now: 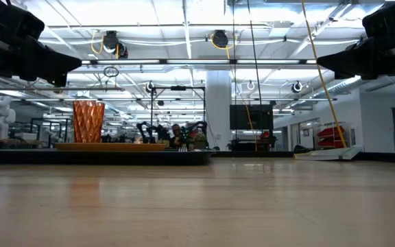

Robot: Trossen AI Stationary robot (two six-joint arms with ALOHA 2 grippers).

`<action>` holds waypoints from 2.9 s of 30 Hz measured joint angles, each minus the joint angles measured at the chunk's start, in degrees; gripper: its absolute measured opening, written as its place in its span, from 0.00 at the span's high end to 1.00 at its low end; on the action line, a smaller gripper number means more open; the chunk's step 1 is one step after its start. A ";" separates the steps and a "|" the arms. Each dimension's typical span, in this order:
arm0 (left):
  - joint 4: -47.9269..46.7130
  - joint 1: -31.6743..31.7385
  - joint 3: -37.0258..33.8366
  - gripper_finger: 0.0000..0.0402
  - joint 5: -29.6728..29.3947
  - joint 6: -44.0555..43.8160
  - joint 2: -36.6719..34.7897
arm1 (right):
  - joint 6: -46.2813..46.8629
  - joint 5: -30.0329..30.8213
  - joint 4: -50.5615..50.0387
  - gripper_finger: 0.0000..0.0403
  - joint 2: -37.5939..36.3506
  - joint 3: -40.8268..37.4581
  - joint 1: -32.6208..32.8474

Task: Pick and place plate/cup/fork/spoon on tray
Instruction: Return to Home Position

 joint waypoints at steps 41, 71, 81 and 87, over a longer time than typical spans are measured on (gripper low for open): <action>0.15 0.00 0.00 0.90 -0.38 0.46 0.09 | 0.00 0.00 -0.11 1.00 0.00 0.04 0.00; 0.15 0.00 -0.02 0.90 -0.38 0.48 0.09 | 0.00 0.00 -0.11 1.00 0.00 0.04 -0.01; 0.15 0.00 -0.02 0.90 -0.38 0.46 0.09 | 0.00 0.00 -0.13 1.00 0.00 0.00 0.00; 0.15 0.00 -0.02 0.90 -0.38 0.46 0.09 | 0.00 0.00 -0.12 1.00 0.00 0.00 -0.01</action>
